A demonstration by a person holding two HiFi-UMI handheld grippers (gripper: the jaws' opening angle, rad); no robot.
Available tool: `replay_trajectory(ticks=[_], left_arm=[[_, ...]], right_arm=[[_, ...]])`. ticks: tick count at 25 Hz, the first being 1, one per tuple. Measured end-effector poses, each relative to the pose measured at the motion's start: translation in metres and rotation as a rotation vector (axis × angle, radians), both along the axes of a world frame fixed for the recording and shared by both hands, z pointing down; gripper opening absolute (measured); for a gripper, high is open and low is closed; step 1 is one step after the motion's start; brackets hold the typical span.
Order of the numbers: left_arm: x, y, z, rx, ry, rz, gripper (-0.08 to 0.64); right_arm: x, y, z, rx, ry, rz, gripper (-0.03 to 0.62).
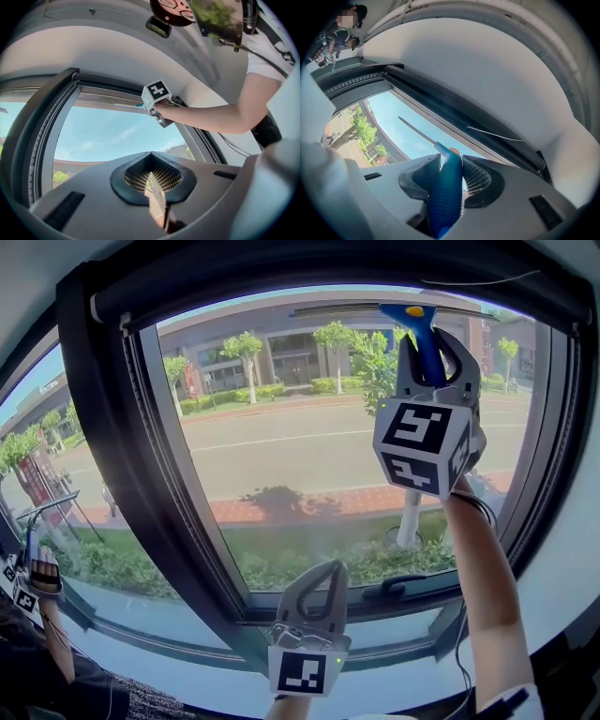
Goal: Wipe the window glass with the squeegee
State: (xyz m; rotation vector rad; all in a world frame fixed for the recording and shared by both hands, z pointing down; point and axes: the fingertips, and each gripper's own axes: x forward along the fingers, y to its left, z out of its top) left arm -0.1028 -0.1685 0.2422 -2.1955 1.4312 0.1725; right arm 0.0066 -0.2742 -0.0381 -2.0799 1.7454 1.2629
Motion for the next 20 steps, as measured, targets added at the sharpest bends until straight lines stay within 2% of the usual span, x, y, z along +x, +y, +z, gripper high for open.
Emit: replay_trajectory(ticks=[7, 9, 12, 20], left_arm=[[-0.01, -0.027, -0.076, 0.124, 0.039, -0.007, 0.002], [-0.014, -0.029, -0.091, 0.144, 0.069, -0.008, 0.002], [-0.018, -0.029, -0.099, 0.147, 0.126, 0.006, 0.002], [-0.021, -0.034, -0.085, 0.116, 0.116, -0.004, 0.002]], right_arm=[[0.0, 0.0, 0.002, 0.001, 0.01, 0.0, 0.149], [0.001, 0.0, 0.002, 0.004, 0.014, 0.002, 0.149], [0.001, -0.001, 0.003, 0.006, 0.013, 0.004, 0.149], [-0.004, 0.003, 0.014, 0.008, 0.039, 0.023, 0.149]])
